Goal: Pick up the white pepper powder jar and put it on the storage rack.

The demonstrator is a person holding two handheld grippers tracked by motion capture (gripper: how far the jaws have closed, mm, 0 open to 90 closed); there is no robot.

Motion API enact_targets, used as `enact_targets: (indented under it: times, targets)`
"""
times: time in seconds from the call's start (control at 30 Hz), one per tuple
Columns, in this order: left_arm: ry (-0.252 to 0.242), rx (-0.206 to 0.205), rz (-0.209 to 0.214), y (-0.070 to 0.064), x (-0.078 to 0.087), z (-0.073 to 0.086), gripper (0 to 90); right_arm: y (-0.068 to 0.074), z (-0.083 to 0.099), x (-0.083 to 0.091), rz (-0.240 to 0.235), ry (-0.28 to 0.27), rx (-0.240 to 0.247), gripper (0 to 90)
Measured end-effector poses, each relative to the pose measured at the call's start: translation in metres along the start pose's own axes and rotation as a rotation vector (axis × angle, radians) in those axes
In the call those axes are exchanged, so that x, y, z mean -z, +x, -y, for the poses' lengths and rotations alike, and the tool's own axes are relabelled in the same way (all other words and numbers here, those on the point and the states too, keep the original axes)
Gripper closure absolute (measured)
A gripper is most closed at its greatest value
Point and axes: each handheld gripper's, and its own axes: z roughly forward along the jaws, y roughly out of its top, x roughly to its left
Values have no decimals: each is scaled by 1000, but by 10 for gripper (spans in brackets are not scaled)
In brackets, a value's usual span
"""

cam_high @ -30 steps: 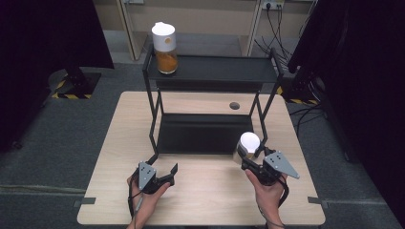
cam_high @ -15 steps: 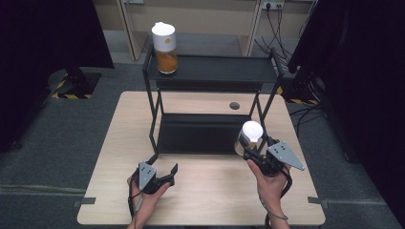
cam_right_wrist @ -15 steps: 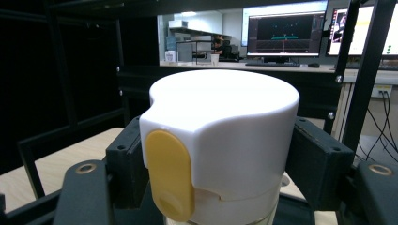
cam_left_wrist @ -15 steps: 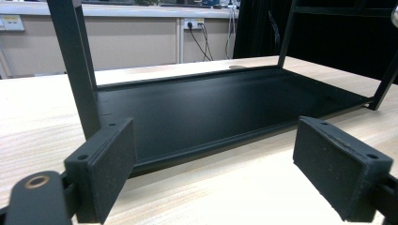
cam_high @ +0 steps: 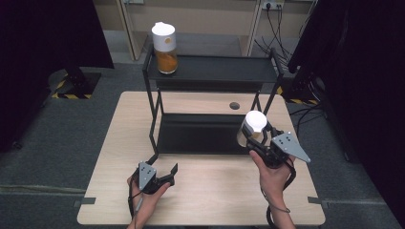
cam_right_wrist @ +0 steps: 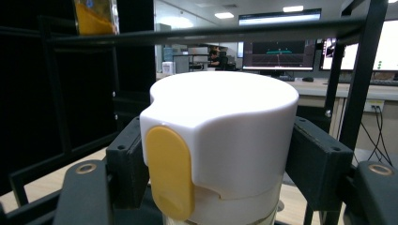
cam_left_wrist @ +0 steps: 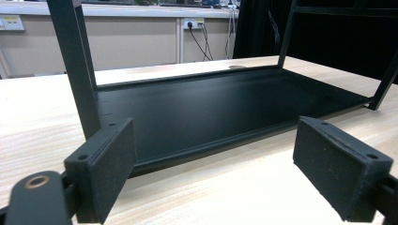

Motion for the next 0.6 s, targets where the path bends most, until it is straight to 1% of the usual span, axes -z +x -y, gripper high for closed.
enact_targets:
  times: [0.6]
  targets:
    - [2,-7,0,-1,0,0,135,-2,-21,-10,12,-35,5,309]
